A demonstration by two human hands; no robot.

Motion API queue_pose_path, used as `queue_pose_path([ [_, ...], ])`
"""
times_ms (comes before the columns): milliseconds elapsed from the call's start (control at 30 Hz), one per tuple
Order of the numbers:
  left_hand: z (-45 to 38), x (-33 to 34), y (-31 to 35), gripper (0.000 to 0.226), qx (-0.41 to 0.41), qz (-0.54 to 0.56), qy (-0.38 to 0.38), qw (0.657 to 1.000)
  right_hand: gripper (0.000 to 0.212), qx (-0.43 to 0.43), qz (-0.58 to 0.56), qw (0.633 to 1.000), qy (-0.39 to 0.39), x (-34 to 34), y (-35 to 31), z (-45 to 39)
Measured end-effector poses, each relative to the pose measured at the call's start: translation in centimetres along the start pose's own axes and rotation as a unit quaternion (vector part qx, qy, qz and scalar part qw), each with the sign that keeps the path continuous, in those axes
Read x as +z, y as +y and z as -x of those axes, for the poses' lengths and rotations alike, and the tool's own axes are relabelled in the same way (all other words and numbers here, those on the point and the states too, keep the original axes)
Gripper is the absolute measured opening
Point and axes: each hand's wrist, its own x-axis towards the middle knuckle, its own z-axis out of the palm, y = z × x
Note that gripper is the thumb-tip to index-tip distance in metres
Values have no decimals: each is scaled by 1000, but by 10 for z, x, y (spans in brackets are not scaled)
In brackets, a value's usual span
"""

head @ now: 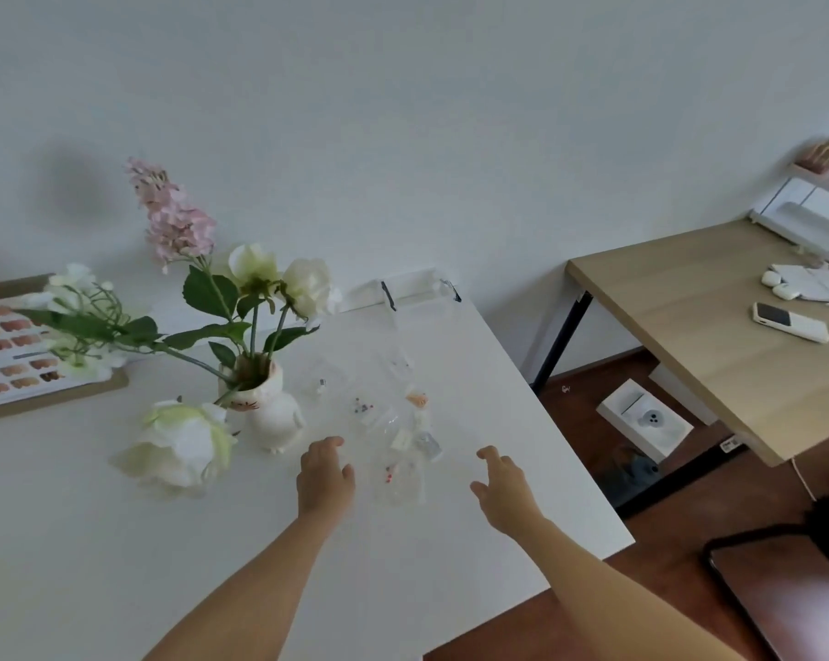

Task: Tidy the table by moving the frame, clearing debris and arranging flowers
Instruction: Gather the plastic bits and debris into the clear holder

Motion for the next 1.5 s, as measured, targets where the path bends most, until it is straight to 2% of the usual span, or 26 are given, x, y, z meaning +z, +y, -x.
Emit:
queue_pose_path([
  [100, -20, 11, 14, 37, 21, -16, 2, 1000, 46, -15, 21, 1000, -16, -8, -6, -29],
  [267, -37, 34, 34, 31, 74, -52, -88, 992, 46, -71, 69, 994, -45, -2, -24, -66],
  [333, -39, 43, 42, 28, 76, -83, -95, 989, 47, -95, 86, 990, -57, 3, -30, -78],
  [433, -42, 52, 57, 33, 27, -103, -84, 991, 55, -129, 111, 983, -76, 7, -40, -98],
  [567, -43, 59, 75, 37, -70, -105, -69, 990, 75, -173, 159, 965, -118, 9, -44, -120],
  [633, -43, 62, 82, 38, -112, -111, -62, 986, 77, -200, 187, 953, -132, 7, -43, -130],
  [833, -47, 64, 93, 37, -211, -81, -46, 973, 68, -281, 217, 923, -151, 1, -31, -151],
  [1000, -48, 64, 97, 23, -258, -60, -53, 963, 61, -284, 187, 923, -180, -2, -32, -156],
  [1167, -48, 61, 97, 15, -252, -37, -44, 966, 63, -269, 166, 926, -206, 0, -40, -156],
  [1267, -48, 57, 93, 22, -251, -10, -50, 967, 59, -250, 163, 930, -214, -1, -42, -157],
  [1500, -66, 36, 79, 22, -221, 78, -16, 972, 17, -236, 140, 933, -232, -6, -46, -161],
])
